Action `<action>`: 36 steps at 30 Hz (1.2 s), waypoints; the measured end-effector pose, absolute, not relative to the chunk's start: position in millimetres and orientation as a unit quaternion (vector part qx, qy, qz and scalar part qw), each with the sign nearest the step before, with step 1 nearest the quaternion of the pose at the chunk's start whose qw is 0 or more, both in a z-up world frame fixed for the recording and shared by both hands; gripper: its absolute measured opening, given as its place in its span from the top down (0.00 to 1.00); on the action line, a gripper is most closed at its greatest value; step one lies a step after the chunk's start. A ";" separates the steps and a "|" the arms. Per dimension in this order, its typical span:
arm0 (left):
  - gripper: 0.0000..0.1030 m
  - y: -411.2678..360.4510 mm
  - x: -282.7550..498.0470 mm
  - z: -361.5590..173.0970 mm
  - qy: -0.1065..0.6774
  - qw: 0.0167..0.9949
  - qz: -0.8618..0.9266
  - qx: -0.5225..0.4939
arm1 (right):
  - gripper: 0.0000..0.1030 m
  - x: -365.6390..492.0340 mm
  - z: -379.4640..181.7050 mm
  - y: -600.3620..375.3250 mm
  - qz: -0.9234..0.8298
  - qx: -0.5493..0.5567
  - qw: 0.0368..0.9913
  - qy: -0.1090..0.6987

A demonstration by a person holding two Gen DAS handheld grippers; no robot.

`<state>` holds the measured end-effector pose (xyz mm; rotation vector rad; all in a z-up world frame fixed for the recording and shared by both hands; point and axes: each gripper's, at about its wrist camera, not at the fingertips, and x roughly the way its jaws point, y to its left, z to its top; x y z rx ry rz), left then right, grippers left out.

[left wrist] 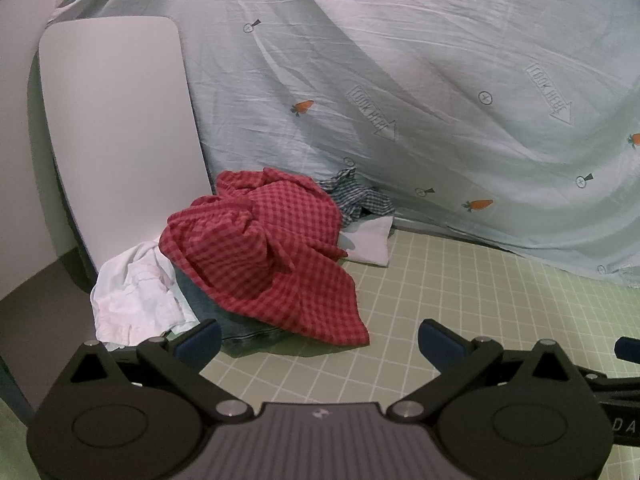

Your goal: Fold clothes

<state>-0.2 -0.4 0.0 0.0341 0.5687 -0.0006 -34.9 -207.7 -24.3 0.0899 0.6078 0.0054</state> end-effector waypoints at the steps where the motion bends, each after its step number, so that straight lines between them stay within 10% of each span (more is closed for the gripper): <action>1: 0.00 -0.7 -0.4 0.1 0.280 0.960 0.000 0.017 | 0.00 -35.0 -24.3 -208.1 0.002 0.045 0.953 0.299; 36: 0.00 -5.6 -5.4 -2.5 0.287 0.958 -0.002 0.019 | 0.00 -40.4 -27.9 -214.2 -0.010 0.059 0.949 0.309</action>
